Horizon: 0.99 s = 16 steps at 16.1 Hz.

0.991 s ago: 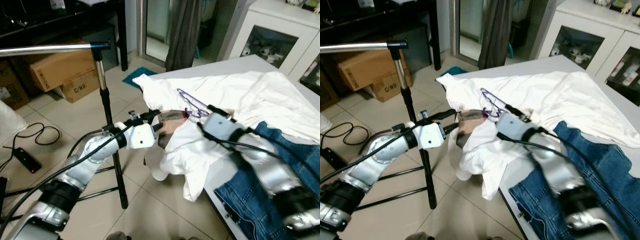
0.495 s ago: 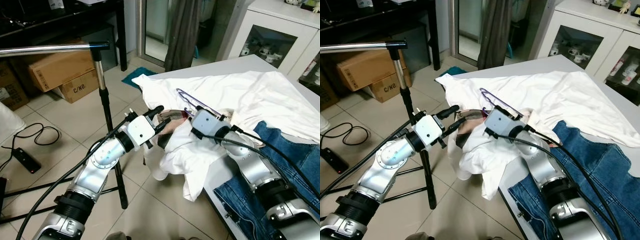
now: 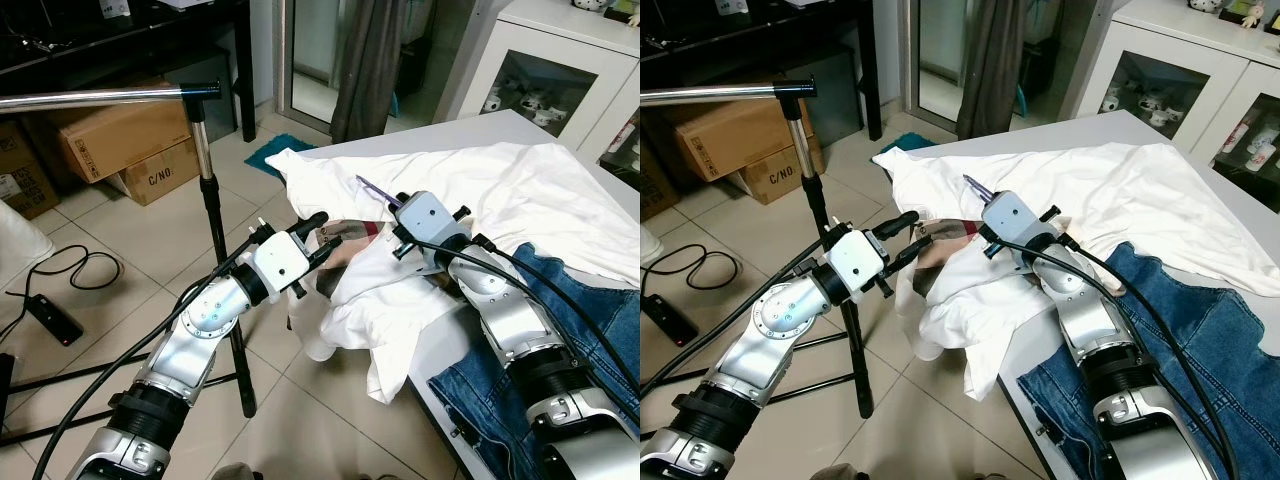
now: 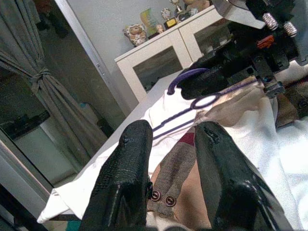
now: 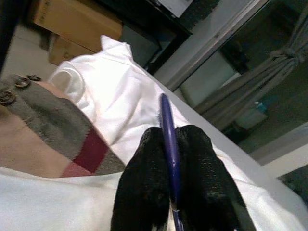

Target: Hang hanger

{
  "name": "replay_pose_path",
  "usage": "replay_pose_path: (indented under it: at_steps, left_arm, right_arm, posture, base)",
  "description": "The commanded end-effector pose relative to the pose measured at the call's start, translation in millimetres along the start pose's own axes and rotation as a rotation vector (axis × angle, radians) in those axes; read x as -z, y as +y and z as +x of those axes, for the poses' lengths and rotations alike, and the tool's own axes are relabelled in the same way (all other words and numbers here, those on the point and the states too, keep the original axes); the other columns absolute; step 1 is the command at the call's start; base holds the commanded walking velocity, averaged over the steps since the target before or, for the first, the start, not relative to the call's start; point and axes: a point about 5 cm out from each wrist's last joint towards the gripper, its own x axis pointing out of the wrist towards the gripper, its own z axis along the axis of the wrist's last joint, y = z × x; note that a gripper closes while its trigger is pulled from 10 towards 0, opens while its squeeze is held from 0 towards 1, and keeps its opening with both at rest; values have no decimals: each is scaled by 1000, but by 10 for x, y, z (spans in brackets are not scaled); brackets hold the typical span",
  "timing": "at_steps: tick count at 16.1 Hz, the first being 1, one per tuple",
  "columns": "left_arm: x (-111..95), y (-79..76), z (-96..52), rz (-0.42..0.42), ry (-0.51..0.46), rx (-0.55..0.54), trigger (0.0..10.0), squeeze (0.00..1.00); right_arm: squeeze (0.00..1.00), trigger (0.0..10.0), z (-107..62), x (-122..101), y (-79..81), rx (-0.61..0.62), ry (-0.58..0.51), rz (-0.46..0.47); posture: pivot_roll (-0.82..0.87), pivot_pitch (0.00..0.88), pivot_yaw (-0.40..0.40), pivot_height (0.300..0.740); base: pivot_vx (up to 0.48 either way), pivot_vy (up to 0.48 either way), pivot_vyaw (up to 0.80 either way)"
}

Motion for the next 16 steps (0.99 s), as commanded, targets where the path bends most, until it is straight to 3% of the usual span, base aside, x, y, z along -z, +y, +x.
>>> replay_pose_path:
  at_steps: [1,6,8,10,12,16]
  left_arm:
    - [-12,-30,5,2,-4,6,10000,0]
    - [-11,-33,4,12,-3,1,10000,0]
    - [-10,-34,7,14,-3,-2,10000,0]
    - [-4,-35,9,16,-1,-3,10000,0]
    - [0,-37,14,20,1,-3,10000,0]
    - [1,-55,22,25,0,1,10000,0]
  right_arm:
    - [0,0,-33,56,-29,5,21,39]
    - [0,0,-4,-4,-45,6,-2,106]
    - [0,0,25,-140,-149,69,-83,181]
    - [0,0,28,-318,-302,158,-205,282]
    - [0,0,-23,-461,-528,277,-338,459]
    - [0,0,-109,-393,-739,437,-389,646]
  posture:
    - [70,8,-73,740]
    - [71,11,-79,740]
    - [72,11,-80,740]
    - [72,11,-80,740]
    - [72,9,-82,740]
    - [69,11,-83,740]
  base:
    - [0,0,0]
    - [0,0,0]
    - [0,0,0]
    - [0,0,0]
    - [0,0,0]
    - [0,0,0]
